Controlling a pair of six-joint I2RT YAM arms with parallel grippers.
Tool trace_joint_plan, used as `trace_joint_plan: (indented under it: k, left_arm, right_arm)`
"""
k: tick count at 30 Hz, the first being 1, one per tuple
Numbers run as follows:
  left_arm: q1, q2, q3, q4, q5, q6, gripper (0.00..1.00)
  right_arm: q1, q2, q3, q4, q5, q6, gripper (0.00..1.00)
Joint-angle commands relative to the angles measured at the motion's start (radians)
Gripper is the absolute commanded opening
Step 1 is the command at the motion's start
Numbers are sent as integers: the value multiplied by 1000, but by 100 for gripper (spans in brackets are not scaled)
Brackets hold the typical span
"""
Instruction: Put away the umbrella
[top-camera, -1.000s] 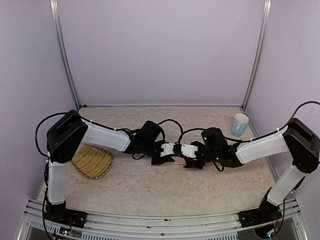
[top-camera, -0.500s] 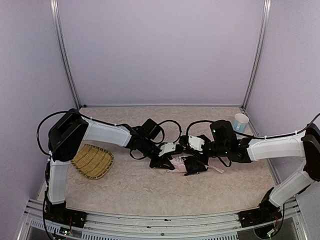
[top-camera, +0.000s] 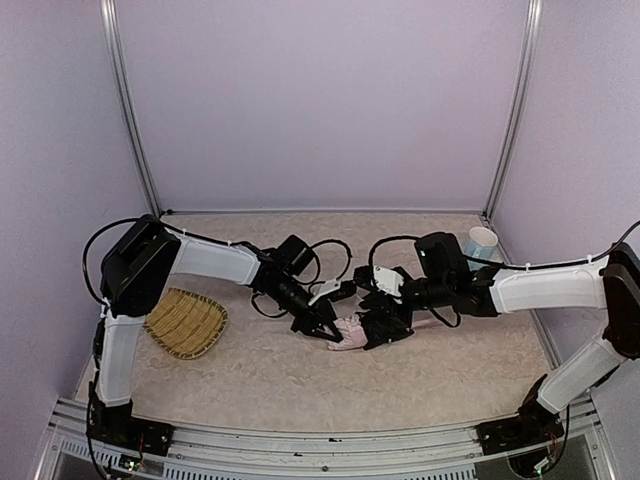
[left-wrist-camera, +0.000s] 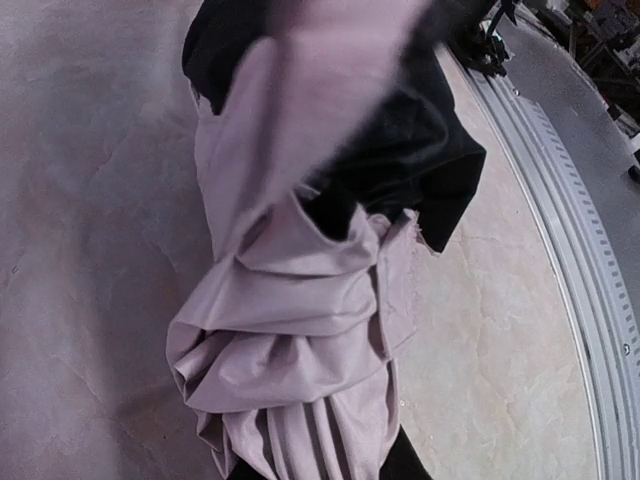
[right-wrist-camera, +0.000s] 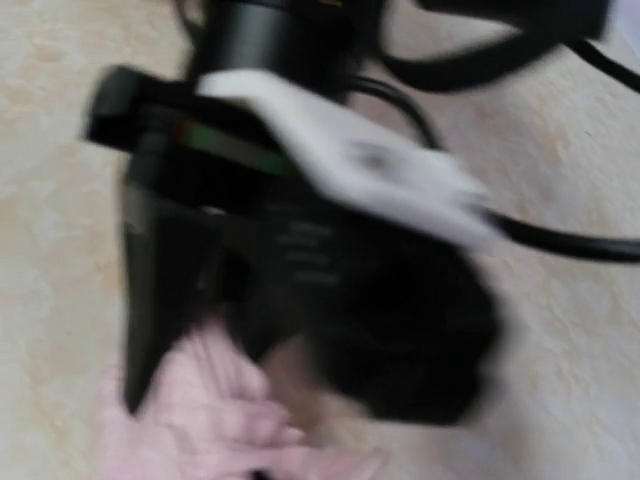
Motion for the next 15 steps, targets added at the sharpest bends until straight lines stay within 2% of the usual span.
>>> trace_joint_plan:
  k: [1, 5, 9, 15]
  left_arm:
    - [8, 82, 65, -132, 33, -88, 0]
    - [8, 153, 142, -211, 38, -101, 0]
    - [4, 192, 202, -274, 48, -94, 0]
    - [42, 219, 221, -275, 11, -149, 0]
  right_arm:
    - [84, -51, 0, 199, -56, -34, 0]
    - [180, -54, -17, 197, 37, -96, 0]
    - [199, -23, -4, 188, 53, -114, 0]
    - [294, -30, 43, 26, 73, -210, 0]
